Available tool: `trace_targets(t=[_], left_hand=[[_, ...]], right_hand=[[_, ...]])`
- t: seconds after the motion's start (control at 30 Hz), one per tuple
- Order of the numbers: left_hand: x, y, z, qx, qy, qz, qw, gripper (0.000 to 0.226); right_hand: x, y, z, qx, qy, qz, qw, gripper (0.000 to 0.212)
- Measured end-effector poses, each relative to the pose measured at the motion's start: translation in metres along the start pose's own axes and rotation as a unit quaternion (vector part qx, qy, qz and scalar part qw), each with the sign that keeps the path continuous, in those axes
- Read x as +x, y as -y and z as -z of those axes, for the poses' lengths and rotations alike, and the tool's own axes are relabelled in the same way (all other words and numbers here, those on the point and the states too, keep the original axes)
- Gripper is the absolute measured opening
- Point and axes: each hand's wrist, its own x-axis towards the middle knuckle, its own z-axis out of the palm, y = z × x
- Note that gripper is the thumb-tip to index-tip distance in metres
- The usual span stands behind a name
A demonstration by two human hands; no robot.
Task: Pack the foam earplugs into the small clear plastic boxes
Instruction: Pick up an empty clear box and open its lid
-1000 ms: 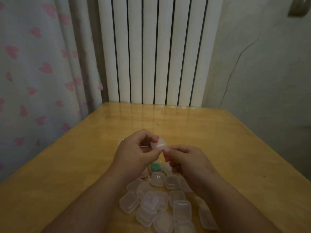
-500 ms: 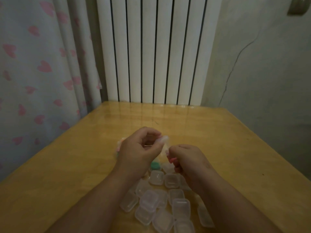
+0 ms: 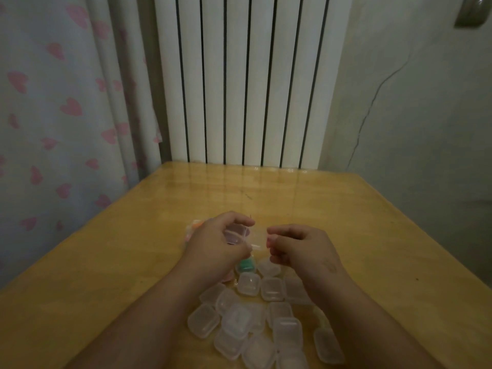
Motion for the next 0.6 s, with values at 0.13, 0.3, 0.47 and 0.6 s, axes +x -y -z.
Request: trace_targets(t=[0.13, 0.3, 0.47, 0.6], left_hand=[[0.000, -0.001, -0.001, 0.021, -0.017, -0.002, 1.000, 0.038], [0.000, -0.002, -0.002, -0.036, -0.008, 0.016, 0.999, 0.039], [-0.001, -0.002, 0.000, -0.107, 0.012, 0.031, 0.994, 0.039], [-0.002, -0.004, -0.001, -0.158, 0.021, 0.043, 0.986, 0.037]], right_hand=[[-0.004, 0.004, 0.000, 0.016, -0.034, 0.088, 0.995, 0.018], [-0.005, -0.001, -0.005, -0.108, -0.031, 0.186, 0.976, 0.011], [-0.004, -0.005, -0.006, -0.167, -0.054, 0.212, 0.961, 0.011], [-0.004, -0.008, -0.009, -0.252, -0.073, 0.260, 0.929, 0.007]])
